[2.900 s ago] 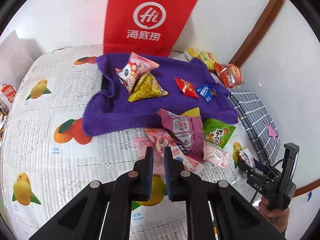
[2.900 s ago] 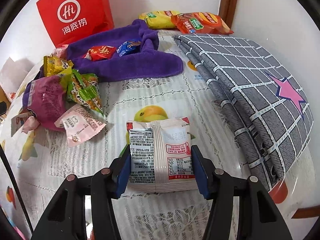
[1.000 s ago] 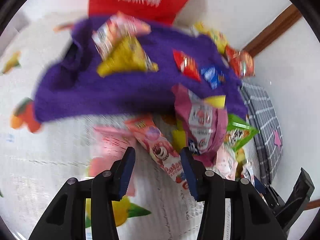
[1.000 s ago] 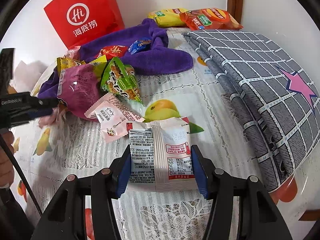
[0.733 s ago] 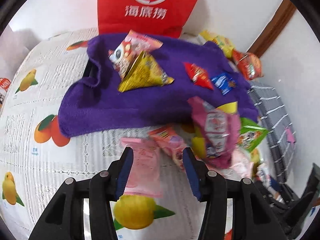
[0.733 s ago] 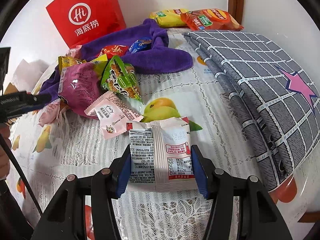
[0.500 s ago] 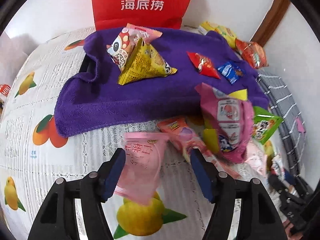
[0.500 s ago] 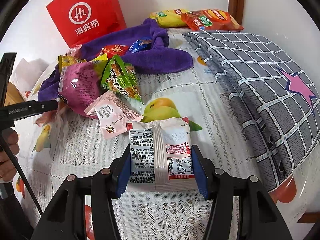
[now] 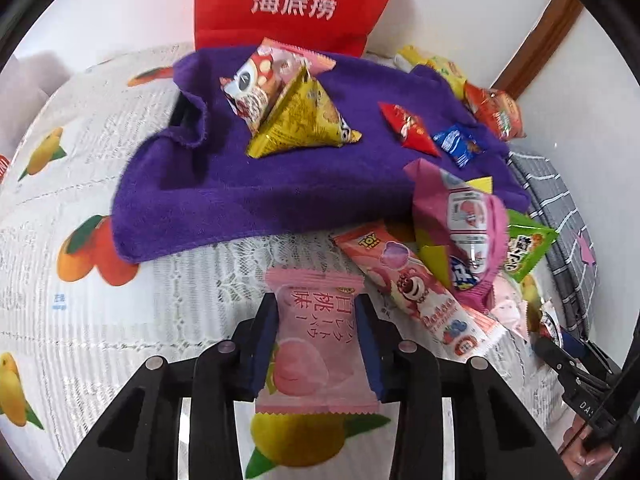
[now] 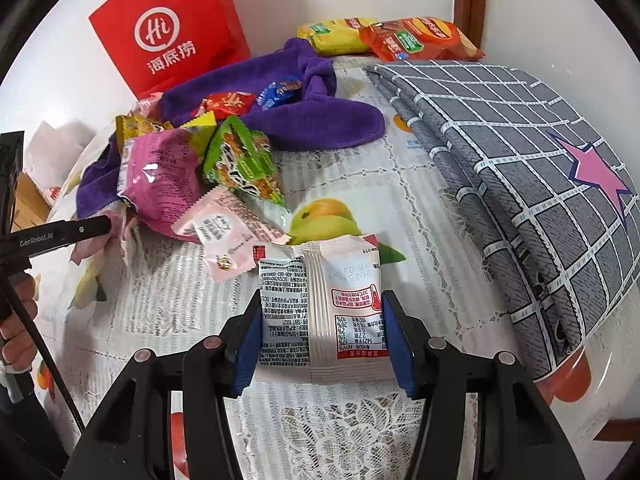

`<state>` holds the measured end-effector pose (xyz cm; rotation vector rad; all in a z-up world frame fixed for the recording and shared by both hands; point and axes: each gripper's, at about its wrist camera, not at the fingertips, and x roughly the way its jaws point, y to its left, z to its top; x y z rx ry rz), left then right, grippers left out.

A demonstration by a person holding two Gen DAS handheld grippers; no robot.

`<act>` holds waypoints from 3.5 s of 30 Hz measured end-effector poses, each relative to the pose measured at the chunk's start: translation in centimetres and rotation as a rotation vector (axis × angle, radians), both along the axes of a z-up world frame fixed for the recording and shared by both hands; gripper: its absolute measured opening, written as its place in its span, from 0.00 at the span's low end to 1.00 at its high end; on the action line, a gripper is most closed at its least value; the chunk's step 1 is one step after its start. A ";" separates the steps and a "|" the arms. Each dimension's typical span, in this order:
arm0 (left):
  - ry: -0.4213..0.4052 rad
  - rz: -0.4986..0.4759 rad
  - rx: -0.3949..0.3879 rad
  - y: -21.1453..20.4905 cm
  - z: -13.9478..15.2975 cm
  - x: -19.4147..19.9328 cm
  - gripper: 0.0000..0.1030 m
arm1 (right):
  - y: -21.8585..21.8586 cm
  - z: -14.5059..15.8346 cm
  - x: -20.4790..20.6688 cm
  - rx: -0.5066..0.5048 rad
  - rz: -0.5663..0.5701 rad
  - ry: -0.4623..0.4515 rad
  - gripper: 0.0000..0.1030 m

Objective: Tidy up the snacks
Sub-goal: 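Grasp the pink peach candy packet with the left tool while the right tool holds the white packet, then carry the pink candy with the left tool while the right tool carries the white packet to the towel, then release the pink candy onto the towel with the left tool while the right tool releases the white packet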

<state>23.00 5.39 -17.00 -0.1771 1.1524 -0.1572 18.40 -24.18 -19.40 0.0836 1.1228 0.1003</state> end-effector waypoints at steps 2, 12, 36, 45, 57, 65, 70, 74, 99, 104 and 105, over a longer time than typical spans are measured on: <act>-0.013 -0.002 0.006 0.1 0.6 -0.5 0.35 | 0.3 0.5 -0.3 -0.012 0.010 -0.015 0.52; -0.088 -0.002 -0.037 0.6 5.4 -2.3 0.35 | 1.7 5.4 -0.5 -0.007 0.039 -0.115 0.52; -0.248 0.040 -0.046 2.4 11.4 0.9 0.35 | 7.5 14.2 8.2 0.035 0.115 -0.309 0.52; -0.227 0.113 -0.091 4.4 8.7 5.3 0.35 | 8.2 9.9 15.1 0.090 0.086 -0.266 0.52; -0.175 0.160 -0.128 4.3 4.0 7.9 0.35 | 7.7 3.5 19.1 0.124 0.076 -0.203 0.52; -0.183 0.195 -0.119 4.6 3.1 7.7 0.35 | 7.7 2.3 18.8 0.140 0.086 -0.198 0.52; -0.170 0.197 -0.128 4.7 2.6 8.0 0.35 | 8.3 2.1 18.6 0.124 0.094 -0.197 0.52; -0.172 0.191 -0.107 4.3 2.6 7.9 0.35 | 8.5 1.9 18.8 0.134 0.091 -0.186 0.52; -0.137 0.194 -0.139 4.5 1.9 8.1 0.35 | 9.0 1.7 18.8 0.055 0.104 -0.187 0.55; -0.141 0.194 -0.136 4.5 2.0 8.1 0.36 | 9.0 2.2 18.6 0.072 0.110 -0.209 0.59; -0.140 0.194 -0.137 4.5 2.0 8.1 0.36 | 9.0 2.3 18.5 0.078 0.112 -0.216 0.60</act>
